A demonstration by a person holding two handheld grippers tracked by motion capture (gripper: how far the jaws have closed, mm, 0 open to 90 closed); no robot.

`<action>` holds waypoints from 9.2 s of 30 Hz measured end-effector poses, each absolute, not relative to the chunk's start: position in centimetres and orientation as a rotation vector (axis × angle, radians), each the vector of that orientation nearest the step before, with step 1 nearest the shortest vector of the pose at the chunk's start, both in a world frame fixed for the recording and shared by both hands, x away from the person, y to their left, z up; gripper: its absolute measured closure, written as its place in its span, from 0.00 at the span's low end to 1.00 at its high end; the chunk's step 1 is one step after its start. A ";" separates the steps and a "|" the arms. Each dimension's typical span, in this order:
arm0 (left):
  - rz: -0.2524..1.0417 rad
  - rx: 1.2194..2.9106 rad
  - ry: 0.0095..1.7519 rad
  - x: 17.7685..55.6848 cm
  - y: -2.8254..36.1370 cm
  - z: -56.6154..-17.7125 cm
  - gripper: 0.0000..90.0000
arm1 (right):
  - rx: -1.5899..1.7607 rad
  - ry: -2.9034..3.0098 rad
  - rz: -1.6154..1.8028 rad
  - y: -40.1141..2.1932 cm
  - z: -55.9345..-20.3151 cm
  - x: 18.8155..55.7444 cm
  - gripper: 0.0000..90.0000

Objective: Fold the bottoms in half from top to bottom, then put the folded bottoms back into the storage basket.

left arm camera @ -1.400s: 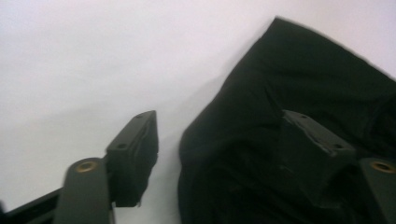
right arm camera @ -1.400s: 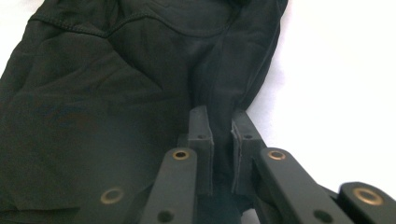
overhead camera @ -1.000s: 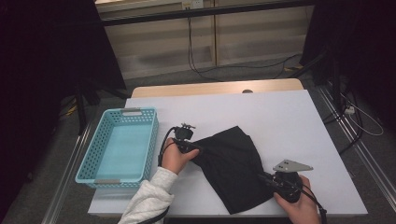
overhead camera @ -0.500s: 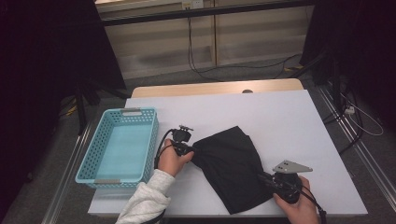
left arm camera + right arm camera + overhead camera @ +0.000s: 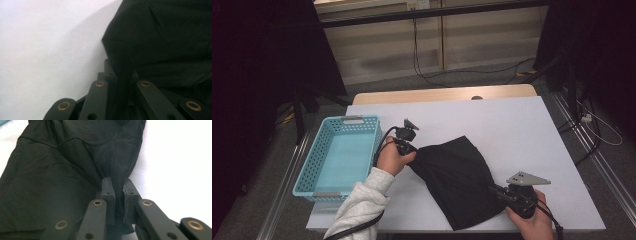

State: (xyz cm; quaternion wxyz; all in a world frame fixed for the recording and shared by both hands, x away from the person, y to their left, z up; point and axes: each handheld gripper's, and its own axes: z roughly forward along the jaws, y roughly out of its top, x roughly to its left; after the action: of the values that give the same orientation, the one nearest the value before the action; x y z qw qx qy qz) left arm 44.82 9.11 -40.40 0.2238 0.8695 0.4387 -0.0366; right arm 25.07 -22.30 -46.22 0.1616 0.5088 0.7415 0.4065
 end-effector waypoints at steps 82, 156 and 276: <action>0.109 2.641 1.242 50.2 15.3 -22.7 0.95 | 1.180 2.068 1.397 -11.3 -38.5 29.3 0.92; 0.299 2.716 1.381 50.4 21.8 -12.7 0.95 | 0.959 2.062 1.635 -1.0 -35.5 31.4 0.92; 0.275 2.426 1.245 49.4 28.2 -32.0 0.33 | 0.933 2.285 1.342 -9.6 -43.1 33.2 0.18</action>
State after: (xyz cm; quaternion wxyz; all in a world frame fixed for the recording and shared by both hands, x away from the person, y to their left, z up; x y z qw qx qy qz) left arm 49.44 28.20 -31.97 0.1992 0.8674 0.4452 0.0984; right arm 33.23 -9.61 -43.06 0.1653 0.3275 0.8022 0.4710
